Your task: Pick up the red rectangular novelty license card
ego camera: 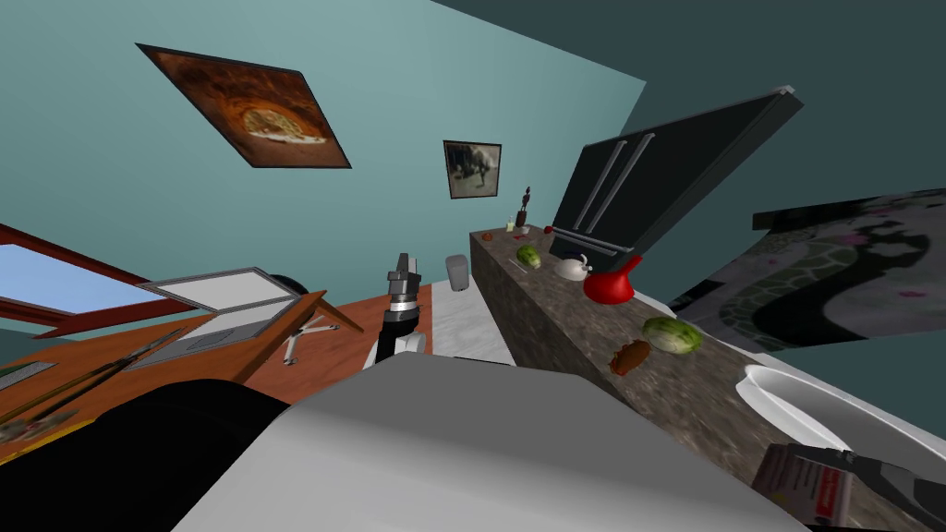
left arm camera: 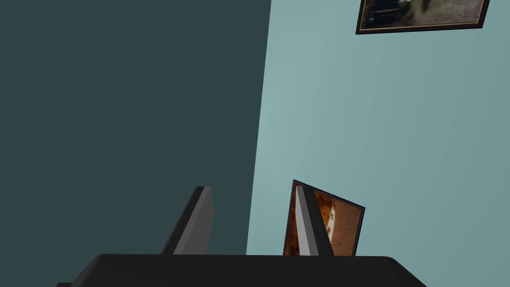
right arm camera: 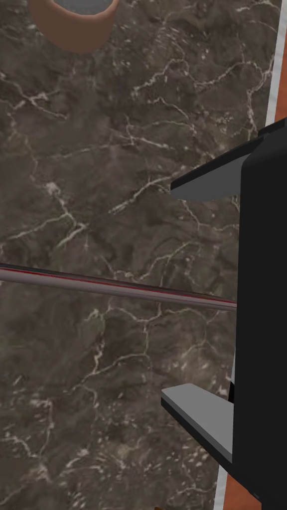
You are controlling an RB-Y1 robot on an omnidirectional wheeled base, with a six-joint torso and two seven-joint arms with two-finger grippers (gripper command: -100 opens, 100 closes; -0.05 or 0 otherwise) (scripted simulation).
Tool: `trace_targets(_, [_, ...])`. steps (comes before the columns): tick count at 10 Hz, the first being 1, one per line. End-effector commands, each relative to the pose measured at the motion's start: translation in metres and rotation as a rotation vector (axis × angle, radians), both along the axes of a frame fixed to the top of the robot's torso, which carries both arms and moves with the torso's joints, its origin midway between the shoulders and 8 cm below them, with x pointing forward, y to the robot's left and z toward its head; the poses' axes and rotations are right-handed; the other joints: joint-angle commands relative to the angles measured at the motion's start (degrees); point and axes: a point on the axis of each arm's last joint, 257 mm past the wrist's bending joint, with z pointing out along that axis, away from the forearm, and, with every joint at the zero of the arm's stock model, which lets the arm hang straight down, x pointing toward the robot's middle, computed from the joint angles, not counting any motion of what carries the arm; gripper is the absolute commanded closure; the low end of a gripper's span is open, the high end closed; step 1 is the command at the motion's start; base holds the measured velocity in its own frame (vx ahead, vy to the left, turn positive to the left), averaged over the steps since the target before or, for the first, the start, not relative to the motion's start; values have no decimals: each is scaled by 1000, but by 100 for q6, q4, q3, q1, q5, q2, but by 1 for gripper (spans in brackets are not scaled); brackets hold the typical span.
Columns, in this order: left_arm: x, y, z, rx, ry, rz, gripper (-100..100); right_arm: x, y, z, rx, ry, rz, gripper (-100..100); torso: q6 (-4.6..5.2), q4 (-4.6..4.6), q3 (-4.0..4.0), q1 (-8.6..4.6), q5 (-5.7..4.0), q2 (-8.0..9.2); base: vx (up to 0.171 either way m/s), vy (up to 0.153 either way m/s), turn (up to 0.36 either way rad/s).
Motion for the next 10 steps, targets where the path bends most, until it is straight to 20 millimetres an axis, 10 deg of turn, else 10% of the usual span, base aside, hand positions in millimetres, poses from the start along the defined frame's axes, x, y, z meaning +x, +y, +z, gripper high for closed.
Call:
trace_targets(1, [0, 0, 0, 0, 0, 0, 0, -13, 4, 4, 39, 19, -66, -100, 0, 0, 0, 0, 0, 0, 75, -33, 32])
trace_targets(4, [0, 0, 0, 0, 0, 0, 0, -18, 5, 7, 58, 29, -96, -100, 0, 0, 1, 7, 1, 2, 49, -12, 11])
trace_targets(5, [0, 0, 0, 0, 0, 0, 0, -19, 6, 7, 61, 31, -100, 0, 1, 2, 6, 10, 1, 12, 0, 0, 0])
trace_targets(6, [0, 0, 0, 0, 0, 0, 0, -23, 1, 0, 61, 29, -120, -100, 1, 4, 11, 12, 2, 20, -32, 11, 180])
trace_targets(10, [0, 0, 0, 0, 0, 0, 0, -32, -7, -15, 61, 29, -161, -100, 2, 10, 26, 17, 2, 44, -51, 13, 104])
